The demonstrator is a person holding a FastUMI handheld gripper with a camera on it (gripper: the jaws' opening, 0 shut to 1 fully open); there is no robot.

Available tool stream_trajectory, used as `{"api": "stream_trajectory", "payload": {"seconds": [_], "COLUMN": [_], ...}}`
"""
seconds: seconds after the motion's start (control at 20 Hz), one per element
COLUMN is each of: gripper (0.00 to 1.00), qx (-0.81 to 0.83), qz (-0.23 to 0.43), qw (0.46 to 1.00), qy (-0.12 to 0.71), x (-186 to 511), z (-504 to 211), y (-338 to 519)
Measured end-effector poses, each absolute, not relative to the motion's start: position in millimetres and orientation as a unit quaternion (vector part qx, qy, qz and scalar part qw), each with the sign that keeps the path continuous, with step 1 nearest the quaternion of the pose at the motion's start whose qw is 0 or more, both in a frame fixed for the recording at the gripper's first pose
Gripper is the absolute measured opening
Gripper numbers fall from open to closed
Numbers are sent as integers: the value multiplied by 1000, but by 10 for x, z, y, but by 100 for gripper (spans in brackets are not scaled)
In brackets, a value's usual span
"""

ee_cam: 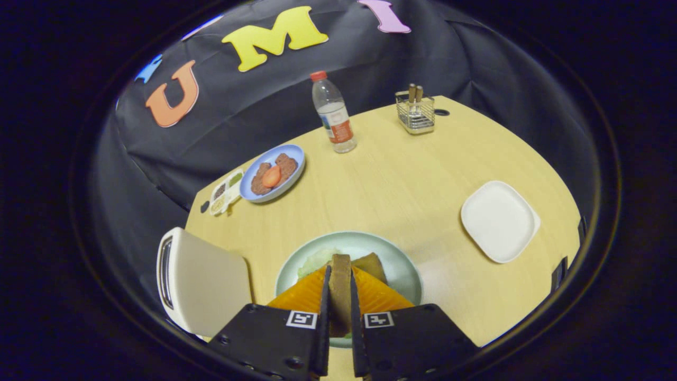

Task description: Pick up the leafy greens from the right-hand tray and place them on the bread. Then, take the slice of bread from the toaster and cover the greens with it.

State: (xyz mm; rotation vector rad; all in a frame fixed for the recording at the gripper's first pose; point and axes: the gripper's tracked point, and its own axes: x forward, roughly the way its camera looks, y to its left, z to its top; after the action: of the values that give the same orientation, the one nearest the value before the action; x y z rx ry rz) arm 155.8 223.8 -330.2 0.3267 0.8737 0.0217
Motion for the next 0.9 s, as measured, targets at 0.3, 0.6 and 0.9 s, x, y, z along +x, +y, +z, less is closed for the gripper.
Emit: {"api": "stream_trajectory", "payload": {"seconds": [0.3,0.6,0.9], "gripper": [34,51,55], "qx": [116,70,-1], "qz": [27,50,94], "qw": [893,889,897], "qy": [433,450,432], "x": [1591,1576,1510], "z": [-3512,-3572,-3421], "y": [2131,2044,1941]}}
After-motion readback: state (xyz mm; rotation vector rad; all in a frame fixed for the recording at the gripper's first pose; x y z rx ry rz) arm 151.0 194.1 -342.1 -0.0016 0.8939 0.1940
